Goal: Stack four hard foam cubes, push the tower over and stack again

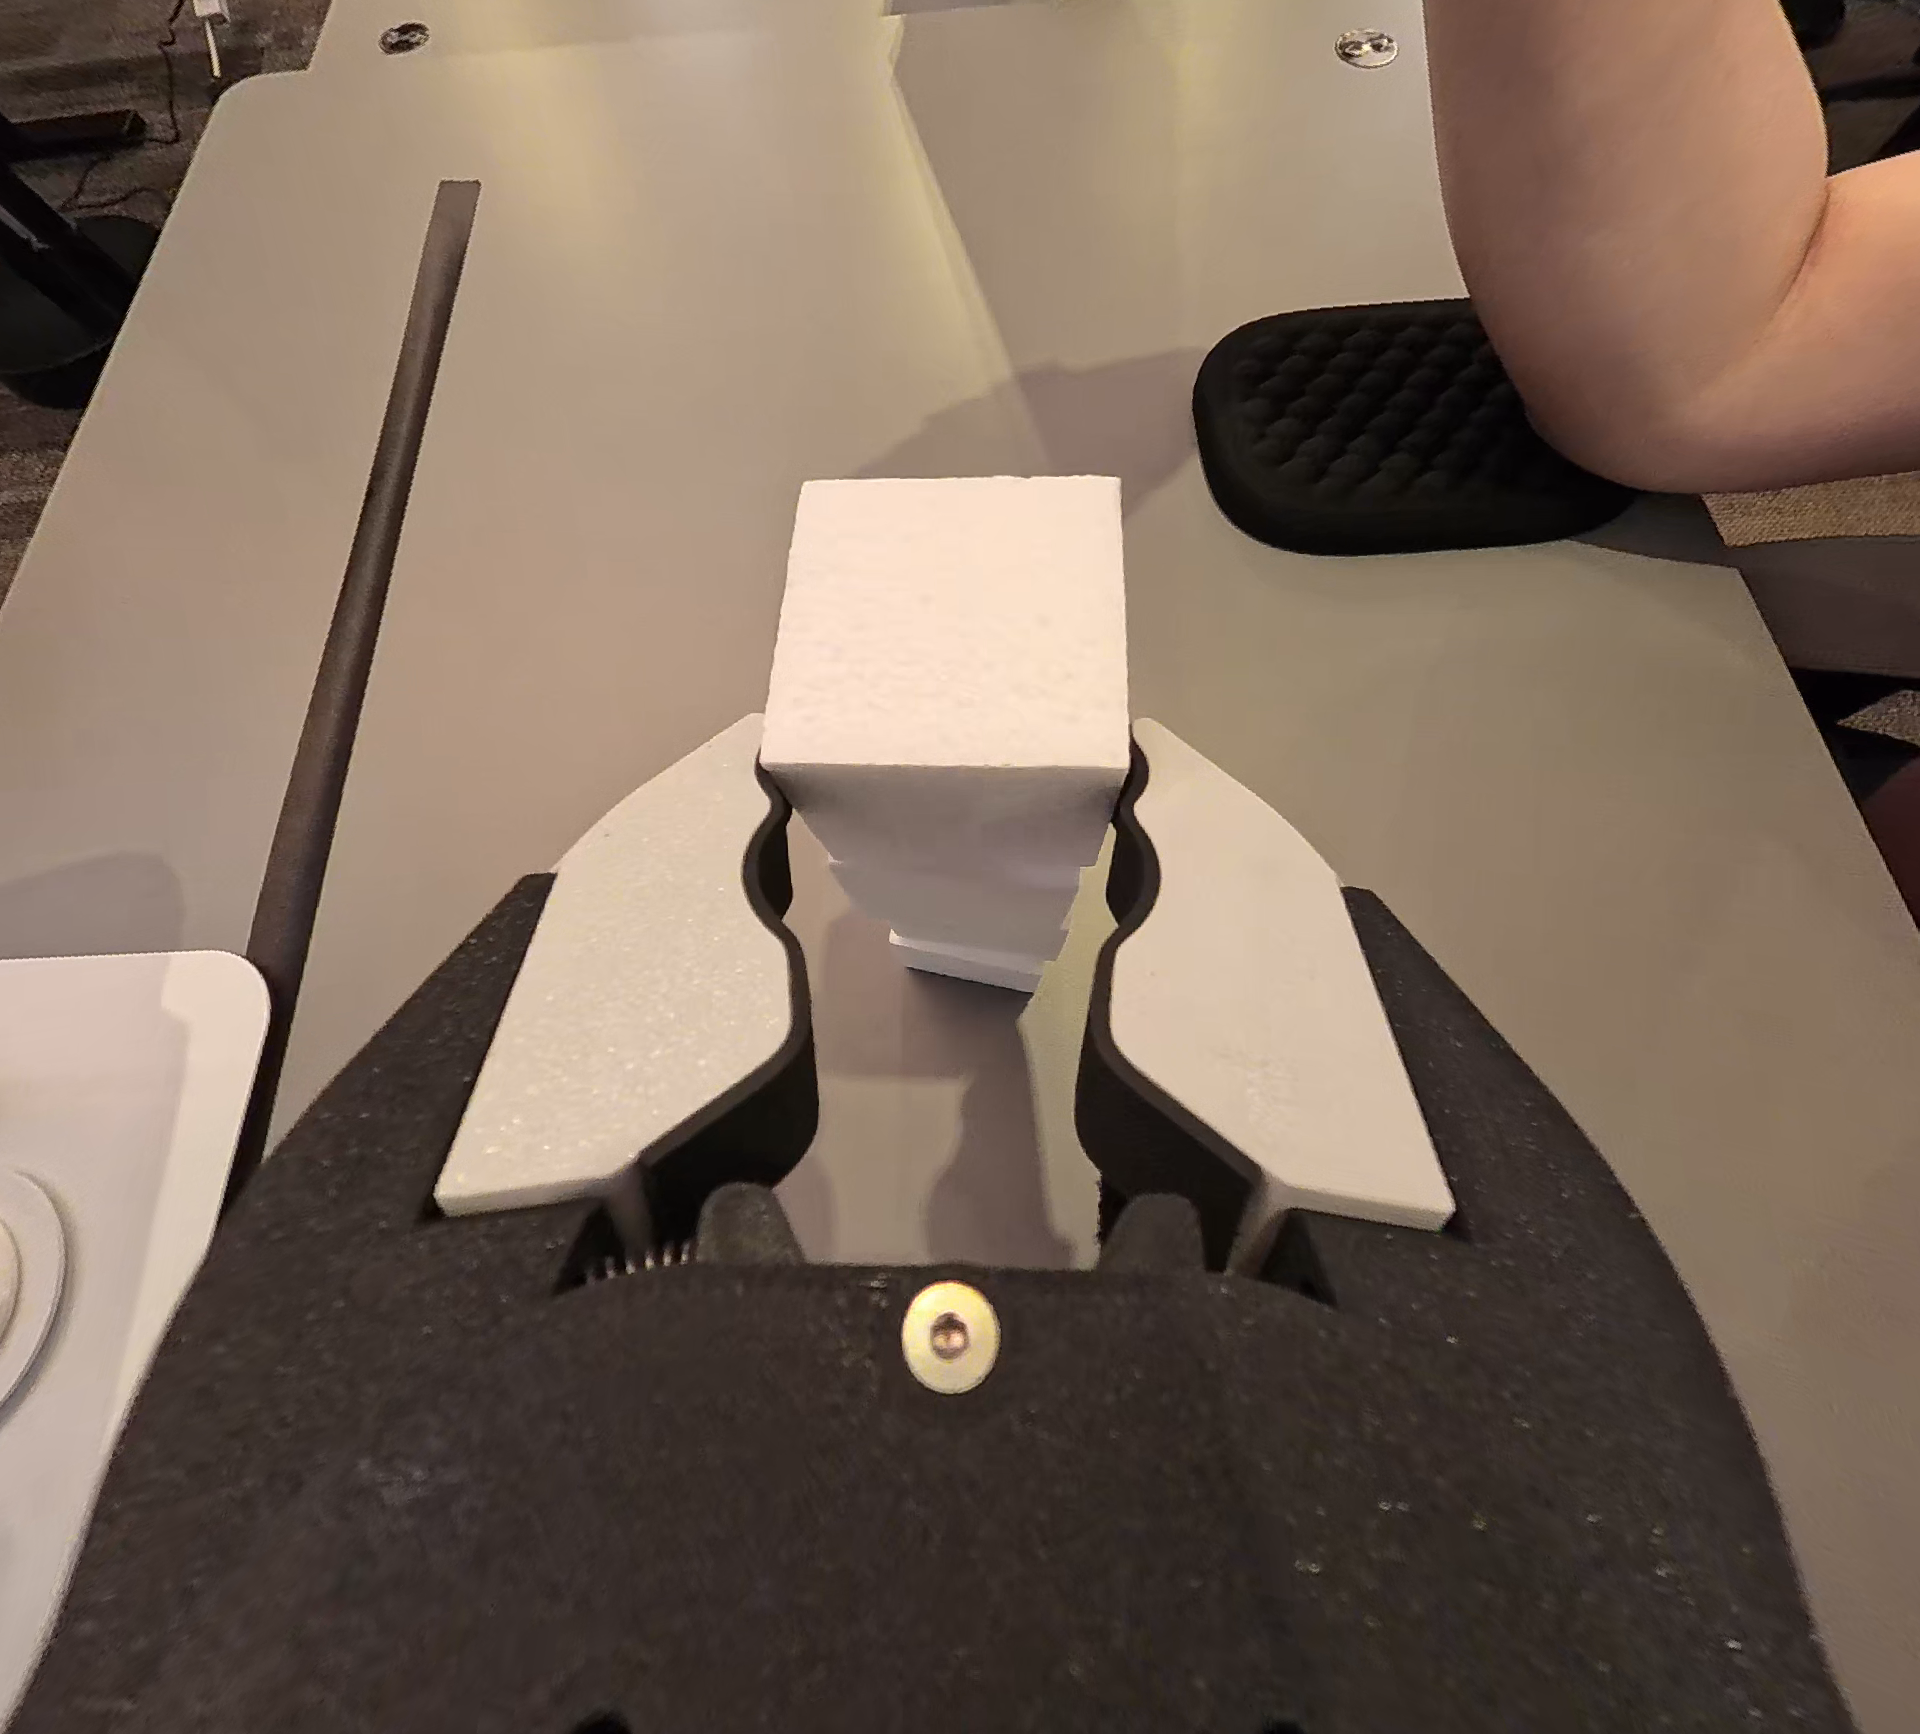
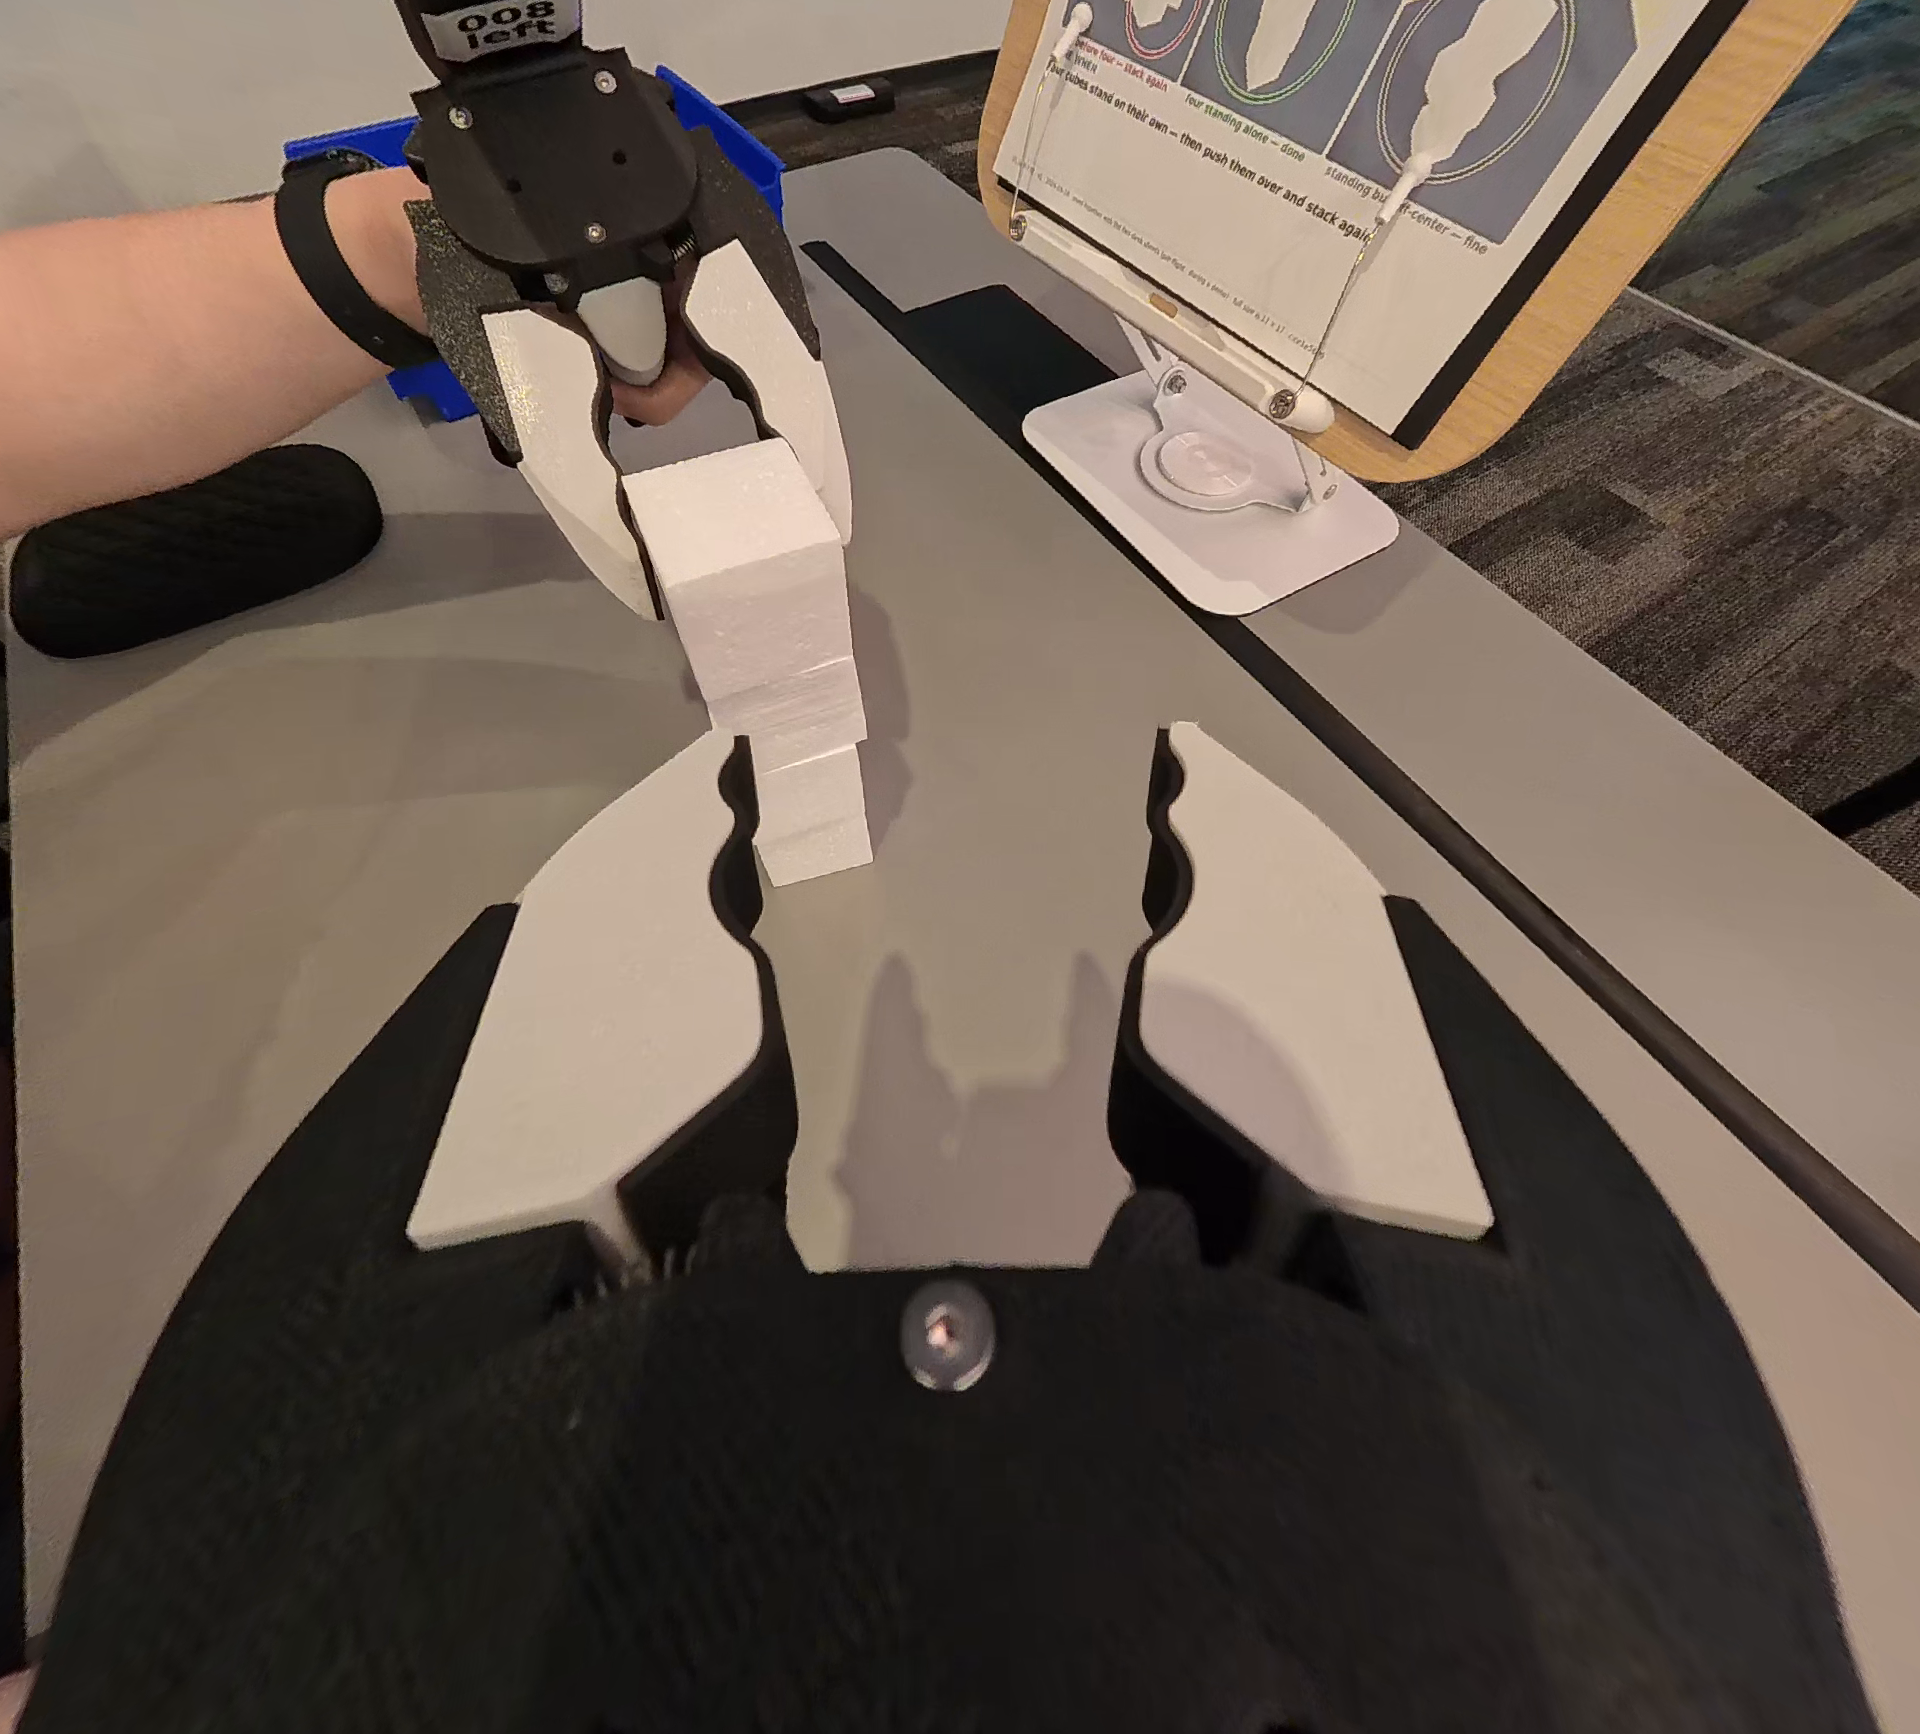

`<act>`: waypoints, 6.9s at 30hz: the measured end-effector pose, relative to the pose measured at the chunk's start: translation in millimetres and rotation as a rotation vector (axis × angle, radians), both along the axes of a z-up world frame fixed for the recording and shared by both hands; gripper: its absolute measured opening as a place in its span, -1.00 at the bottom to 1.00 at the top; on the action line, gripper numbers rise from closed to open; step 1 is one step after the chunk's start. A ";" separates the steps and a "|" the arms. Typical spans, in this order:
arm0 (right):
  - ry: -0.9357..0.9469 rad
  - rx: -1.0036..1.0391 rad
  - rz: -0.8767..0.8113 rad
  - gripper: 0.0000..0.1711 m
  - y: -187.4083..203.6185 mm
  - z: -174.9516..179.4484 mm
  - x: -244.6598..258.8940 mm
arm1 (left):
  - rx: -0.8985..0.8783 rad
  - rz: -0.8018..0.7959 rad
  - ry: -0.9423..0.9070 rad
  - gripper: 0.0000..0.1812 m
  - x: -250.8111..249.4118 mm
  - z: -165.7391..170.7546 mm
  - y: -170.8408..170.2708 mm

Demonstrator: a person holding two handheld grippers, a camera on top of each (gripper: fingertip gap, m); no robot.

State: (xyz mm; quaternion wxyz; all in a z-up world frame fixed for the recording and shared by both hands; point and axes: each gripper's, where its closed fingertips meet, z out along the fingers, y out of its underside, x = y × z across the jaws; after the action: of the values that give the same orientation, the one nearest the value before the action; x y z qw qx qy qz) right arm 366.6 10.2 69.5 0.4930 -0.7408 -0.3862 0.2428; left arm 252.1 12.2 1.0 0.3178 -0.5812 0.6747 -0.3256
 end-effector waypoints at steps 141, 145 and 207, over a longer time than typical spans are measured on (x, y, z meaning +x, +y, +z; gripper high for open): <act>-0.260 -0.113 -0.119 -0.71 33.7 -28.4 -43.6 | -0.002 0.758 0.476 -0.36 -84.6 -77.6 -4.4; -0.274 -0.120 -0.121 -0.71 35.5 -32.0 -43.4 | 0.012 0.767 0.503 -0.36 -84.6 -80.0 -3.4; -0.316 -0.273 0.019 -0.64 46.7 -89.2 -54.6 | 0.000 0.733 0.458 -0.13 -80.5 -83.2 0.5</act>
State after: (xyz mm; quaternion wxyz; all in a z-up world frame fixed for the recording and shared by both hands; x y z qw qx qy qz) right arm 312.0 56.9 -19.7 0.3190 -0.8259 -0.4292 0.1783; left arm 171.6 12.8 -82.2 0.2547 -0.8396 0.4768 -0.0538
